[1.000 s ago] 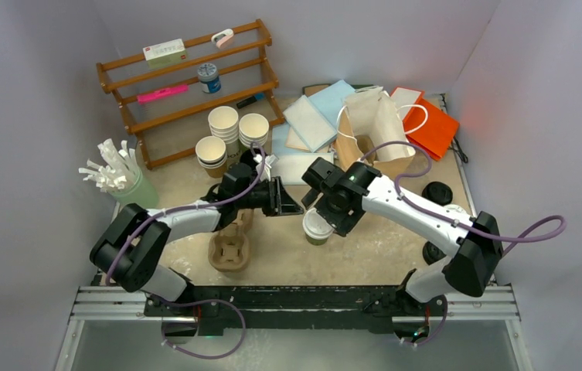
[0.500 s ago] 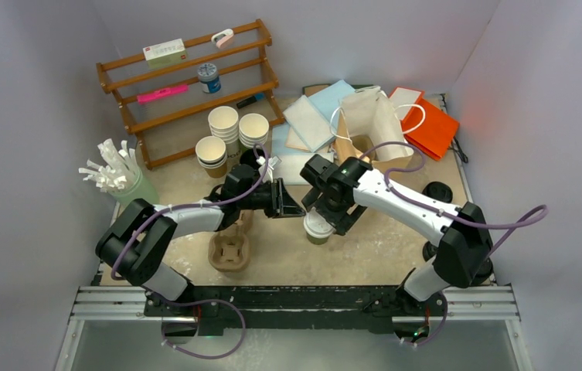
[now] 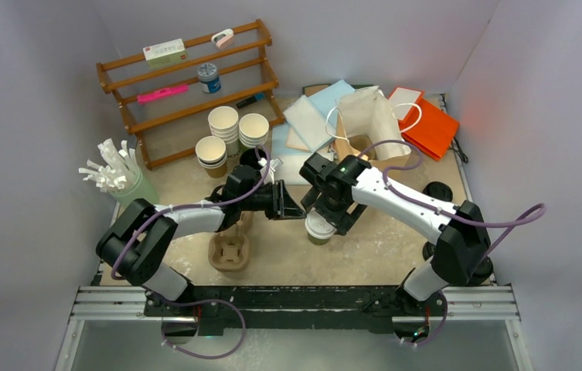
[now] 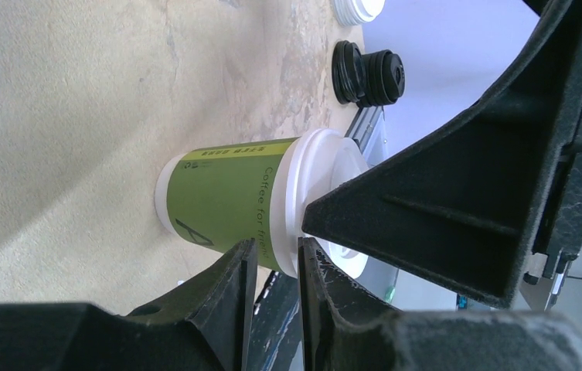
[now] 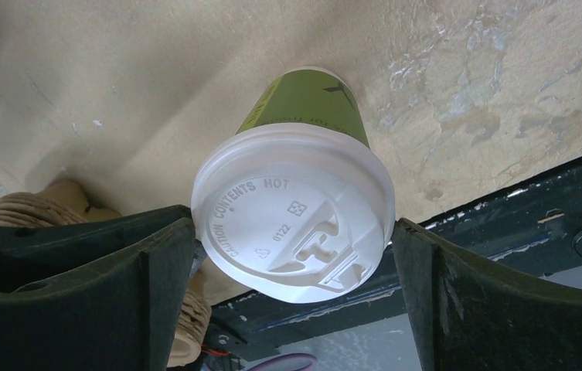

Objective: Pack the takeout coffee

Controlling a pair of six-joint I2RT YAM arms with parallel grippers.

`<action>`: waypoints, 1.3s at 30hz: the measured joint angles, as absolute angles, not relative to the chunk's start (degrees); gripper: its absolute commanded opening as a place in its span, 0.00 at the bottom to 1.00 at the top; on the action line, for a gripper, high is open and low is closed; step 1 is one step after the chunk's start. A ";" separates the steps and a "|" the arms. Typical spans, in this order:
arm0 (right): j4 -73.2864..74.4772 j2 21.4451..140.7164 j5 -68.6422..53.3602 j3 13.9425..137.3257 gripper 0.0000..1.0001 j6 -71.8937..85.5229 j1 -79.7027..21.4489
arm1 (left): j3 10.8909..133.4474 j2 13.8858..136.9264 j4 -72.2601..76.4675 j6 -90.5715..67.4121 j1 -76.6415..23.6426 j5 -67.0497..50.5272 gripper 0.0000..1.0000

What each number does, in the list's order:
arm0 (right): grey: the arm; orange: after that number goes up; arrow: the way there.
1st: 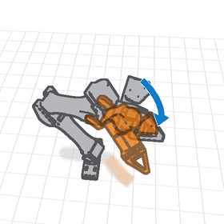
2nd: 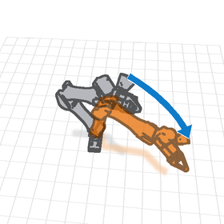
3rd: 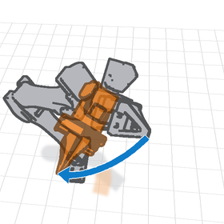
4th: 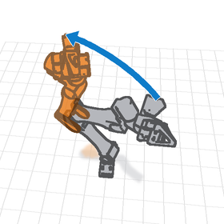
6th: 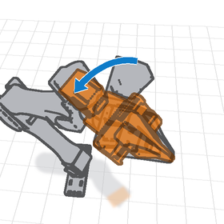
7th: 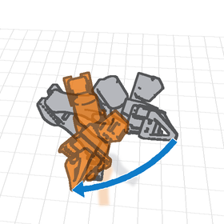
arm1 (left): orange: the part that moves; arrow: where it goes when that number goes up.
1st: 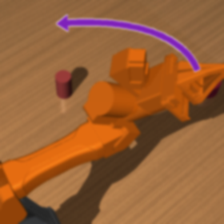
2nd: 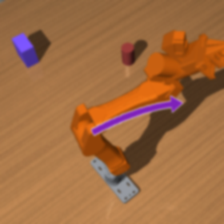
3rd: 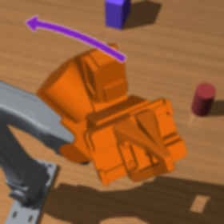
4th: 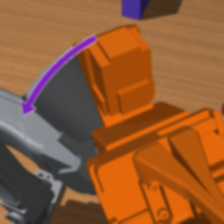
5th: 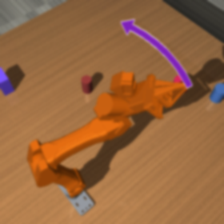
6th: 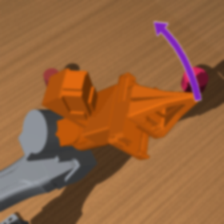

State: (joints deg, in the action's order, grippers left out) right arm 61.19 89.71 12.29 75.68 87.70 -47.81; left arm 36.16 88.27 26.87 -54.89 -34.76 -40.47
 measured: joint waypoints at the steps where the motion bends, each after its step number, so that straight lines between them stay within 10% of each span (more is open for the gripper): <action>1: 61.21 89.71 12.25 75.70 0.99 87.39 -47.79 | 36.16 88.27 26.68 -54.89 -34.85 -40.49 0.28; 39: 60.49 87.57 9.37 74.48 0.89 82.56 -45.30 | 36.16 87.83 24.29 -54.43 -35.79 -40.47 0.29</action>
State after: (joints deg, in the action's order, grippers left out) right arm 60.49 87.57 9.37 74.48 82.56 -45.30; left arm 36.16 87.83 24.29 -54.43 -35.79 -40.47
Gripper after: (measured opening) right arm 0.897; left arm 0.287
